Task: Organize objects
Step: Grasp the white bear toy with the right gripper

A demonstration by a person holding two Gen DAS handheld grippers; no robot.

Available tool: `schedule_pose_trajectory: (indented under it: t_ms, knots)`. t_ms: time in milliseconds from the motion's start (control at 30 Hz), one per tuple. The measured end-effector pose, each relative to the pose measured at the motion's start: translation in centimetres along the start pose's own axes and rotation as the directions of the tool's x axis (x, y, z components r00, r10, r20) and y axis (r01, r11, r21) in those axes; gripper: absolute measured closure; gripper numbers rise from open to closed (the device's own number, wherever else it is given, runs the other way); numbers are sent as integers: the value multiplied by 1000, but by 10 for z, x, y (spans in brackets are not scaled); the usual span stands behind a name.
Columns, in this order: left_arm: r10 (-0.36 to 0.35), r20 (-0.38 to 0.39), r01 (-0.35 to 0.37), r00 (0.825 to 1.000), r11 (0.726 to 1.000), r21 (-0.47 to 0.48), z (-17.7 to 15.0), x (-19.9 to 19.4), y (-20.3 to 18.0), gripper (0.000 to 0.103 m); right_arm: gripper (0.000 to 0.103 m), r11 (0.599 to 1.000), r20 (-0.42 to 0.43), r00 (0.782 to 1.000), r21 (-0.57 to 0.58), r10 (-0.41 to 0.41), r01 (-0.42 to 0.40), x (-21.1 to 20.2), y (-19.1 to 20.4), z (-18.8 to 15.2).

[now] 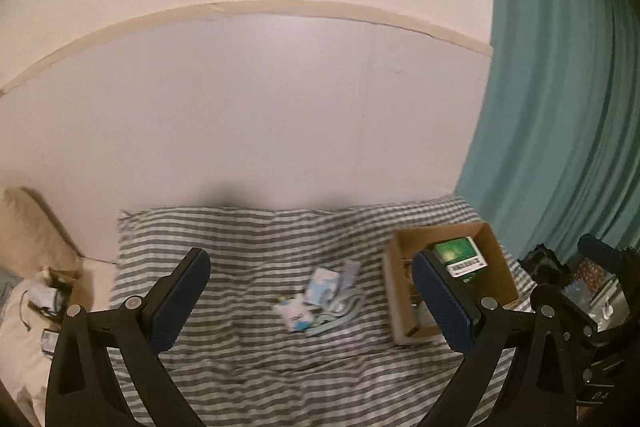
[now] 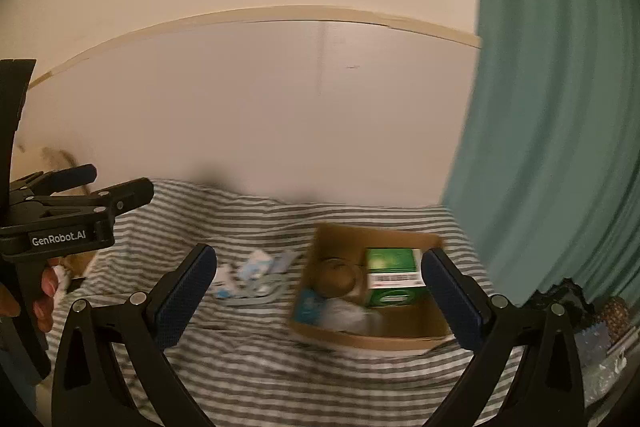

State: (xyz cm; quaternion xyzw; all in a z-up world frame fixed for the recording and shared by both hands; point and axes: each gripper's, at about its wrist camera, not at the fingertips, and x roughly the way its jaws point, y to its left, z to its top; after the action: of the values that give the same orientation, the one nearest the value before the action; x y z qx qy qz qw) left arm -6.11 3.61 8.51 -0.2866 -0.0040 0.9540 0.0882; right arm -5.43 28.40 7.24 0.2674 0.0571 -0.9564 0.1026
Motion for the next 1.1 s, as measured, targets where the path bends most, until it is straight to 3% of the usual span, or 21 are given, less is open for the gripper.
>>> schedule_pose_trajectory:
  t_ms: [200,433,667,867,1100]
  knots:
    - [83,10,-83,997,996,11,-22,-4,41,0,0,998,-13,999,-40,47,-47,14,47,-5]
    - [133,-99,-134,986,991,-6,-71,53,76,0,0,996,-117,990,-31,79,-83,78,84,-36]
    - [217,-241,-231,946,972,-31,-126,129,120,0,0,991,-240,969,-107,53,-80,159,116,-82]
    - [238,-306,-261,922,965,-36,-147,176,146,0,0,983,-311,950,-156,40,-92,231,139,-100]
    - [210,-335,-248,919,966,-74,-151,209,159,0,1,969,-350,936,-221,24,-107,306,165,-108]
